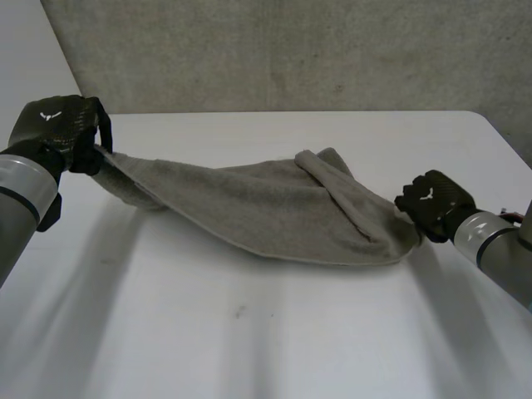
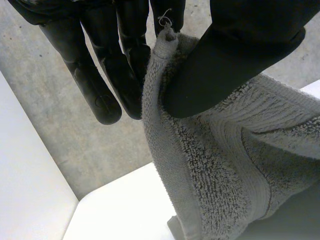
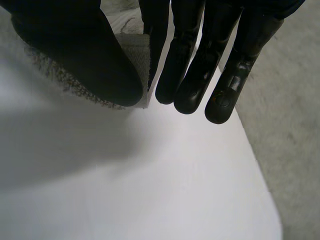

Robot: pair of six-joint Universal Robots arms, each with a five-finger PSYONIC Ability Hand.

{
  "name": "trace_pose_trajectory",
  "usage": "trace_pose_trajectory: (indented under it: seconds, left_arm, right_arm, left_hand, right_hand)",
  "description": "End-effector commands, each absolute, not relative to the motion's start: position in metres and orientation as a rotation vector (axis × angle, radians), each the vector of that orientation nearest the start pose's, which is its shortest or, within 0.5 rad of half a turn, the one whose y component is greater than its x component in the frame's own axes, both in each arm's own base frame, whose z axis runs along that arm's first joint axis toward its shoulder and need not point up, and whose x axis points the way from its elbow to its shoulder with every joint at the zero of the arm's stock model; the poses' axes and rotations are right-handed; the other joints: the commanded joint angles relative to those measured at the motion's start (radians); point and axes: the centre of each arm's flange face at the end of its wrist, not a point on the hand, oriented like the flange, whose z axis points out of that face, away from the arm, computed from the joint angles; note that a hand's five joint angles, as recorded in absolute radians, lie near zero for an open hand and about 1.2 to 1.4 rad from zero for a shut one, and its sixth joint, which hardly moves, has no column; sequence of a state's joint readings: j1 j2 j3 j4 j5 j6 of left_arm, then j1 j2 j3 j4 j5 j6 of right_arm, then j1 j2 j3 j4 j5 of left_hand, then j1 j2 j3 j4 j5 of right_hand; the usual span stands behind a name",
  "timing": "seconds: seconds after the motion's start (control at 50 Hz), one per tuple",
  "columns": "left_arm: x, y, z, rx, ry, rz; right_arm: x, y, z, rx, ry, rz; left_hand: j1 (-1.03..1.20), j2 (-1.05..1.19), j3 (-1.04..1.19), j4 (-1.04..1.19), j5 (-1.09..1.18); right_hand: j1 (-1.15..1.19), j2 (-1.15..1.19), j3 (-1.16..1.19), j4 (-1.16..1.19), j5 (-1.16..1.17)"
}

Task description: Fold the towel.

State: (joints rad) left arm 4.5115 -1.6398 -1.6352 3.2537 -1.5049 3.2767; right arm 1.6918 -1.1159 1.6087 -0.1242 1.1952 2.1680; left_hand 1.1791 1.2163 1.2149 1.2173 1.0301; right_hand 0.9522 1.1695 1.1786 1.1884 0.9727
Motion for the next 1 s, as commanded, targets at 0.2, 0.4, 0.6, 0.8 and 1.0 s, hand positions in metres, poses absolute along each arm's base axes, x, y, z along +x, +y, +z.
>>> trace_pose_trajectory:
  seconds: [0.2,0.4,0.6,0.8,1.0]
  left_arm:
    - [-0.199,-0.282,0.275,0.47,2.285,-2.247]
    - [-0.199,-0.282,0.275,0.47,2.287,-2.245]
    - [-0.198,-0.283,0.274,0.463,2.29,-2.24]
    - [-0.197,-0.283,0.272,0.462,2.295,-2.234]
    - [-0.198,-0.281,0.281,0.471,2.266,-2.257]
  right_arm:
    - [0.199,-0.299,0.149,-1.647,2.078,-1.746]
    - [0.198,-0.291,0.14,-1.793,1.98,-1.73]
    - [0.196,-0.29,0.124,-1.895,1.83,-1.835]
    - [0.195,-0.302,0.109,-1.956,1.813,-1.876]
    - [0.186,-0.314,0.203,-1.551,1.954,-2.006]
  left_hand:
    - [0.217,0.18,0.181,0.179,0.192]
    - [0.217,0.18,0.181,0.179,0.192]
    - [0.217,0.18,0.181,0.179,0.192]
    - [0.217,0.18,0.181,0.179,0.192]
    - [0.217,0.18,0.181,0.179,0.192]
  right_hand:
    - [-0.138,-0.356,-0.365,-0.374,-0.333]
    - [-0.163,-0.38,-0.389,-0.399,-0.358]
    - [-0.139,-0.356,-0.366,-0.375,-0.334]
    - [0.443,0.225,0.216,0.206,0.247]
    - [0.444,0.227,0.218,0.208,0.249]
